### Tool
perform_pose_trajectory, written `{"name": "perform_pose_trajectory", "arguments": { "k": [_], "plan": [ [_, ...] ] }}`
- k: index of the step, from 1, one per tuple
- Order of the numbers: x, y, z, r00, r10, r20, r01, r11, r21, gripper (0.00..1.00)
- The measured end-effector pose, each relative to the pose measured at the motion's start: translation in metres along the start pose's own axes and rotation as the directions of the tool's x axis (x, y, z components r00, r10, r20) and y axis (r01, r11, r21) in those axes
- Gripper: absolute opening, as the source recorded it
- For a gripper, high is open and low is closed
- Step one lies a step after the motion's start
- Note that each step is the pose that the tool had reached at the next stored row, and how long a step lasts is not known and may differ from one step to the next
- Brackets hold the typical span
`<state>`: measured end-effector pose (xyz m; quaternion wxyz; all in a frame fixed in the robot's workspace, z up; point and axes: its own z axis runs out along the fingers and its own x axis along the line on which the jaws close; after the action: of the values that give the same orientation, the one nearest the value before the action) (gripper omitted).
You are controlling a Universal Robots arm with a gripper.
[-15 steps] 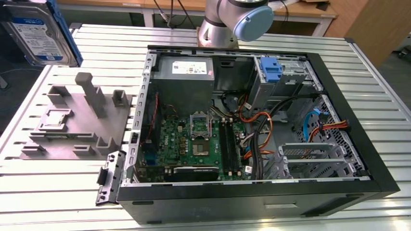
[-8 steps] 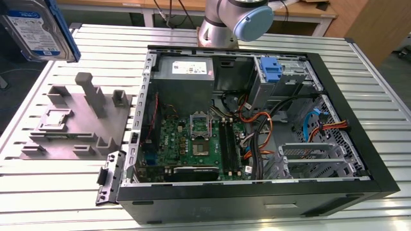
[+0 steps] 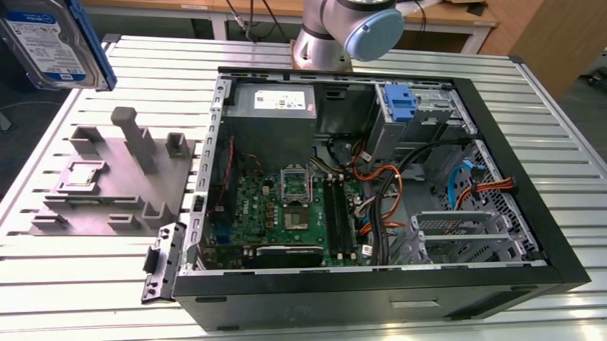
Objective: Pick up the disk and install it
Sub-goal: 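Pick up the disk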
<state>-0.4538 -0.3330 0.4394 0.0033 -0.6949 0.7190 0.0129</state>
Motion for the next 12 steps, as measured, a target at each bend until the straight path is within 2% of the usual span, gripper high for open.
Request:
{"name": "perform_pose_trajectory", "arguments": {
  "k": [3, 4, 5, 12],
  "plan": [
    [-0.0001, 0.0000, -0.0010, 1.0000, 0.000, -0.0003, 0.000, 1.0000, -0.0002, 0.37],
    [-0.0001, 0.0000, -0.0027, 1.0000, 0.000, -0.0002, 0.000, 1.0000, 0.0000, 0.37],
    [-0.0002, 0.0001, -0.0073, 1.0000, 0.000, -0.0003, 0.000, 1.0000, -0.0001, 0.37],
    [-0.0005, 0.0003, -0.0194, 1.0000, 0.000, -0.0002, 0.000, 1.0000, 0.0000, 0.37]
  ]
}}
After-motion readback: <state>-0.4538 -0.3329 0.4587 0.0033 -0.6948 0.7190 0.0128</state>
